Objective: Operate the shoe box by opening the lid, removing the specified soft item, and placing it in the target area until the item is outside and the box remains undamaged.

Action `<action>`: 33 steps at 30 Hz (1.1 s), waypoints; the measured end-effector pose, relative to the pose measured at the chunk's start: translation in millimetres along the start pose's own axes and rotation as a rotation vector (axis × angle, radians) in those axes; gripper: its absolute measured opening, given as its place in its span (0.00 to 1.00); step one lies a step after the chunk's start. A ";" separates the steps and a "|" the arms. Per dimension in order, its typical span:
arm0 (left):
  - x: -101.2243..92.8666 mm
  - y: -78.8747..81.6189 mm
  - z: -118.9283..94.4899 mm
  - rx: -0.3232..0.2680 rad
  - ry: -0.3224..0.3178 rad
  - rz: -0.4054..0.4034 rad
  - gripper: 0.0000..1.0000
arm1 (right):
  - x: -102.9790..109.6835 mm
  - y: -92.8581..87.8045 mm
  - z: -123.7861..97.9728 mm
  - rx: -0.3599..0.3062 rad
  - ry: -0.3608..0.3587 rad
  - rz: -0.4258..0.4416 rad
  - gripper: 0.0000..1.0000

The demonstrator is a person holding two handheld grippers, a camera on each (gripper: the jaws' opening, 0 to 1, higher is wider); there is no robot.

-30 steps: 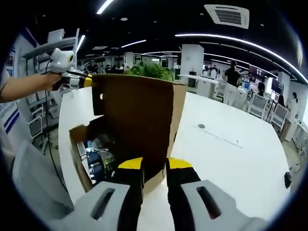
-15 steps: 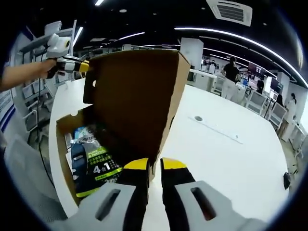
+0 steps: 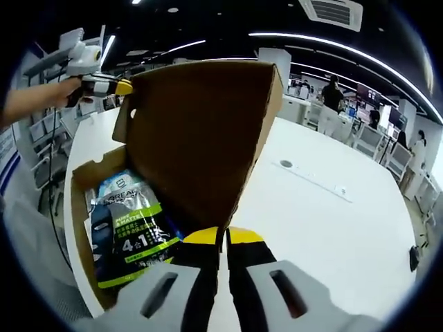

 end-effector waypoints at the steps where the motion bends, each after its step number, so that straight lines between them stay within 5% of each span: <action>1: 0.0 0.0 0.6 -0.004 0.002 -0.003 0.06 | -0.3 0.1 0.1 -0.001 0.000 0.003 0.02; 10: 14.0 -4.5 3.5 -0.032 0.090 -0.075 0.15 | -2.6 1.7 1.8 -0.005 -0.003 -0.013 0.01; 33: 6.3 -77.1 5.6 0.162 0.123 -0.219 0.12 | -11.0 3.1 12.1 0.008 0.010 -0.047 0.02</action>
Point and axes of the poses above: the point that each gripper's makers call its tool centre point, and the gripper's own axes: z roughly forward along the fingers, x roughly to its left, y roughly out of its top, the point moved 9 cm from there along -z, roughly backward along the fingers, and after that the axes turned 15 degrees about -z, right-handed, at the moved point
